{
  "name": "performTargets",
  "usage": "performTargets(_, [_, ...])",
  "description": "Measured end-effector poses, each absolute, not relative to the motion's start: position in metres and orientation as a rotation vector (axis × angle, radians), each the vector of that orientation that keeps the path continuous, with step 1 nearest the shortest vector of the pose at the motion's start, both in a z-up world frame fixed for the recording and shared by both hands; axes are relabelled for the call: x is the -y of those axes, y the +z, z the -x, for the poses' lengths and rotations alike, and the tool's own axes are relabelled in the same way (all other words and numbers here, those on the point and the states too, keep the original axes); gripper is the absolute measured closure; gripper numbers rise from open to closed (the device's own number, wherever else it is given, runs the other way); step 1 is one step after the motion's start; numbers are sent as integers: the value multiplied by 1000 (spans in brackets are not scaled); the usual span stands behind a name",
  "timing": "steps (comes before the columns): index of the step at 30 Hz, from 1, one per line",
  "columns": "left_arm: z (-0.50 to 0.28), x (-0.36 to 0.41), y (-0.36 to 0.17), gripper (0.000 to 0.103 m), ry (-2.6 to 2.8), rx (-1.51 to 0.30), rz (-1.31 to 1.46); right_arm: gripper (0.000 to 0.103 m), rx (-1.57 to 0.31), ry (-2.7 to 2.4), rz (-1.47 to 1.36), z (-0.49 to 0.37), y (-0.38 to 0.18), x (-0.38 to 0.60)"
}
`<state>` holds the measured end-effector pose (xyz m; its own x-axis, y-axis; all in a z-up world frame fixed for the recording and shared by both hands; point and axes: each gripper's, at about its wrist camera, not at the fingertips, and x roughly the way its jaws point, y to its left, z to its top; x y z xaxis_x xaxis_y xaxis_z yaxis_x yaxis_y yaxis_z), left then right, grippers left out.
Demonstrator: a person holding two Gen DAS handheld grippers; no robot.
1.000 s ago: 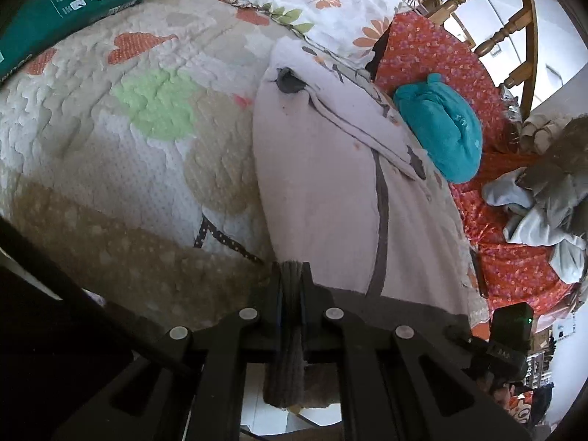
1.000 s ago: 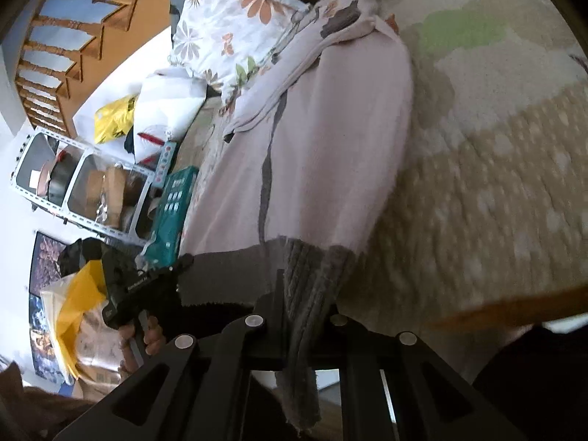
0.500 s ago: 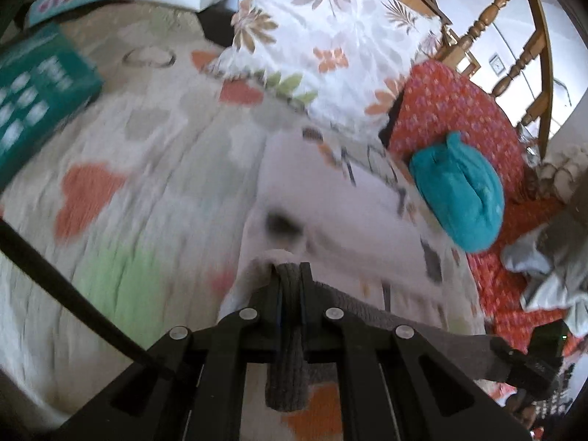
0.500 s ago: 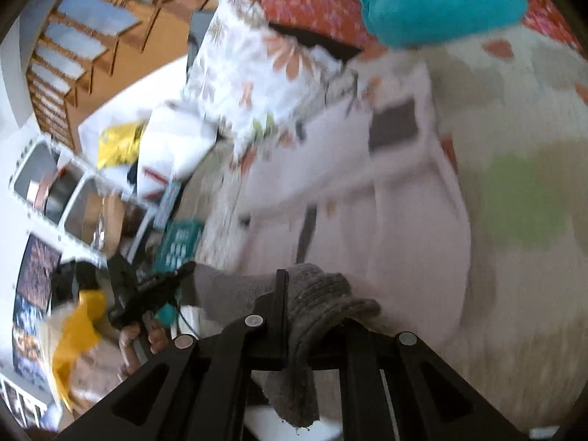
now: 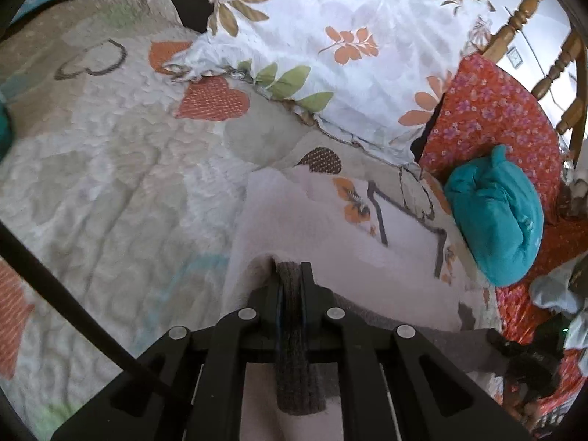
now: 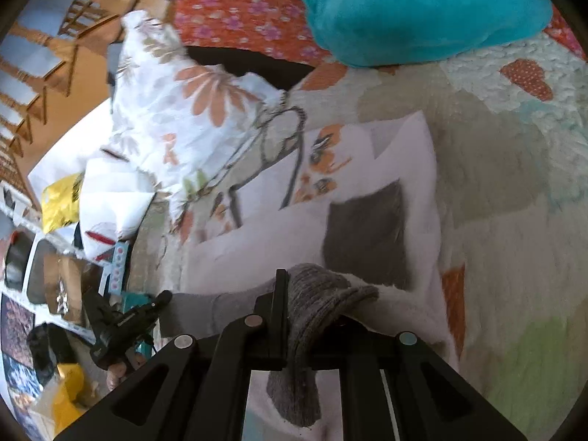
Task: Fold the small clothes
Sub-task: 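Lift the hem and fold it over toward the collar, then open both tools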
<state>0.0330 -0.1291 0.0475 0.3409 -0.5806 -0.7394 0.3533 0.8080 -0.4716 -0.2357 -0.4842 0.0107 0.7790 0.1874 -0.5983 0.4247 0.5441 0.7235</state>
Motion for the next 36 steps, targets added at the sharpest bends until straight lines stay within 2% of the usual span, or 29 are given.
performTargets(2, [-45,134,46,92,-602,-1070,282,92,-673,-174,-1038,227,0,501])
performTargets(3, [-49,135,46,87,-601,-1074,301,90,-662,-188,-1048,224,-3,508])
performTargets(4, [-53,135,47,80,-592,-1070,317,82,-655,-210,-1044,222,-3,514])
performTargets(5, [-56,134,49,61,-563,-1052,321,67,-649,-236,-1028,220,-2,517])
performTargets(6, [-58,130,52,47,-534,-1028,329,56,-639,-264,-1002,217,2,521])
performTargets(7, [-60,127,54,44,-514,-1012,341,37,-624,-294,-961,216,8,523])
performTargets(8, [-62,122,56,42,-501,-1008,359,31,-616,-312,-928,216,13,523])
performTargets(12, [-66,110,62,42,-517,-1031,406,31,-616,-344,-813,216,30,520])
performTargets(18, [-42,98,70,40,-525,-1036,327,33,-642,-316,-677,214,46,487])
performTargets(23, [-14,82,53,39,-541,-1111,226,62,-728,-159,-607,197,41,430])
performTargets(28, [9,75,31,39,-598,-1196,122,66,-839,3,-442,158,32,341])
performTargets(29, [11,76,28,39,-605,-1199,87,66,-854,22,-410,148,30,328])
performTargets(31, [15,84,23,57,-608,-1219,-25,66,-904,85,-384,119,21,300])
performTargets(32, [16,85,21,84,-612,-1231,-53,68,-926,93,-369,105,17,290])
performTargets(33, [17,85,21,95,-623,-1246,-60,68,-954,89,-326,83,13,276])
performTargets(36, [18,82,24,95,-636,-1257,-52,69,-973,70,-216,28,15,252])
